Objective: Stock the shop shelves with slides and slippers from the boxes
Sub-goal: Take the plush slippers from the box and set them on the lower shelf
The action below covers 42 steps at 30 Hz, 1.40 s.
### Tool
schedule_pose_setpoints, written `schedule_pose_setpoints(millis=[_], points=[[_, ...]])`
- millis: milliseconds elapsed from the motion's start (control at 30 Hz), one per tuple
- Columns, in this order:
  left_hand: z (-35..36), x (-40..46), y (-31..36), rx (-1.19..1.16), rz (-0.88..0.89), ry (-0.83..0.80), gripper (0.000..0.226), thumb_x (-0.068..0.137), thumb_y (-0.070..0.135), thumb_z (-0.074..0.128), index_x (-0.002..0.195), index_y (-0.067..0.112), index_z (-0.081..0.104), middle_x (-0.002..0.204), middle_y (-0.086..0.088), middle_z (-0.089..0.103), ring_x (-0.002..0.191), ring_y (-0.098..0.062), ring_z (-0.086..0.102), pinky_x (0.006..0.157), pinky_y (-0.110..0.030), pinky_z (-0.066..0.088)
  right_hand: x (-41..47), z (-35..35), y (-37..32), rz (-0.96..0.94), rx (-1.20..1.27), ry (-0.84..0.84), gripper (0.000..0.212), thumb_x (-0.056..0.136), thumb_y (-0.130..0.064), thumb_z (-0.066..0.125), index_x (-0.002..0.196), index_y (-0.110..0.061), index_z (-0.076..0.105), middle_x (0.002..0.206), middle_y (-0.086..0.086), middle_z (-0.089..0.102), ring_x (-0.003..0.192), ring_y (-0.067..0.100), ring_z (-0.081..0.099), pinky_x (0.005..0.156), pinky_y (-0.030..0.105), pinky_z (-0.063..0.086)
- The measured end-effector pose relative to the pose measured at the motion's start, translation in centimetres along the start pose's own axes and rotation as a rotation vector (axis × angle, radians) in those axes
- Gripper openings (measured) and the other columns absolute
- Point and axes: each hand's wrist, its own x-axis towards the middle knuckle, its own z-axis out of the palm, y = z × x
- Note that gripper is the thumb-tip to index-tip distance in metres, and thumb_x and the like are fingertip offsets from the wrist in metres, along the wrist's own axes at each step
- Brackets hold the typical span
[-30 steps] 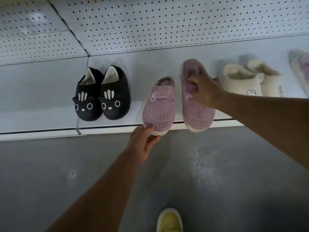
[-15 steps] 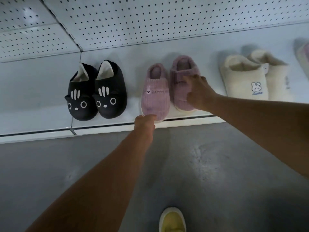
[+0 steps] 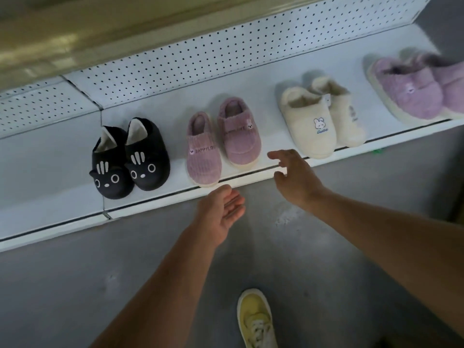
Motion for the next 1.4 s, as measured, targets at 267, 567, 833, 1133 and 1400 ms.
schedule_pose_setpoints(millis=[267,567,833,1133,1400], points=[[5.4,-7.6,-6.1,0.152,0.040,-0.111,0.014,0.100,0.018,0.051,0.108,0.012,0.060,0.096,-0.005,0.066,0.086,-0.018,0.063,0.073,-0.033,0.051,-11.7,-6.0,5.2,0.105,0.175,0.159,0.046,0.088,0.003,0.046,0.126,-0.020,0.058,0.120,0.000,0.055,0.086,0.018,0.062,0.082,0.028,0.053],[12.1,-16.4,-17.9,0.326,0.008,-0.254,0.022,0.101,0.016,0.048,0.121,0.012,0.056,0.100,-0.007,0.068,0.089,-0.021,0.065,0.074,-0.033,0.052,-26.2,-13.7,12.2,0.270,0.341,0.255,0.036,0.091,0.003,0.046,0.111,-0.023,0.061,0.100,0.002,0.061,0.076,0.027,0.067,0.055,0.026,0.050],[16.1,-21.7,-30.3,0.506,-0.079,-0.347,0.023,0.099,0.016,0.050,0.121,0.013,0.056,0.100,-0.007,0.068,0.089,-0.020,0.065,0.072,-0.033,0.050,-39.0,-15.3,19.9,0.557,0.498,0.479,0.027,0.091,-0.009,0.049,0.112,-0.019,0.062,0.085,0.002,0.064,0.081,0.029,0.067,0.076,0.045,0.056],[18.5,-25.9,-44.3,0.776,-0.204,-0.407,0.019,0.099,0.015,0.050,0.115,0.015,0.061,0.108,-0.010,0.070,0.099,-0.026,0.066,0.076,-0.036,0.053,-54.3,-12.8,27.2,0.863,0.613,0.575,0.027,0.092,-0.015,0.050,0.116,-0.020,0.062,0.105,0.003,0.069,0.098,0.023,0.066,0.092,0.043,0.052],[19.8,-27.3,-53.1,0.958,-0.321,-0.430,0.018,0.101,0.016,0.049,0.115,0.016,0.060,0.107,-0.010,0.070,0.099,-0.025,0.067,0.083,-0.039,0.054,-64.0,-11.6,33.0,1.116,0.646,0.483,0.020,0.096,-0.011,0.047,0.105,-0.024,0.059,0.094,-0.003,0.063,0.095,0.016,0.061,0.093,0.030,0.046]])
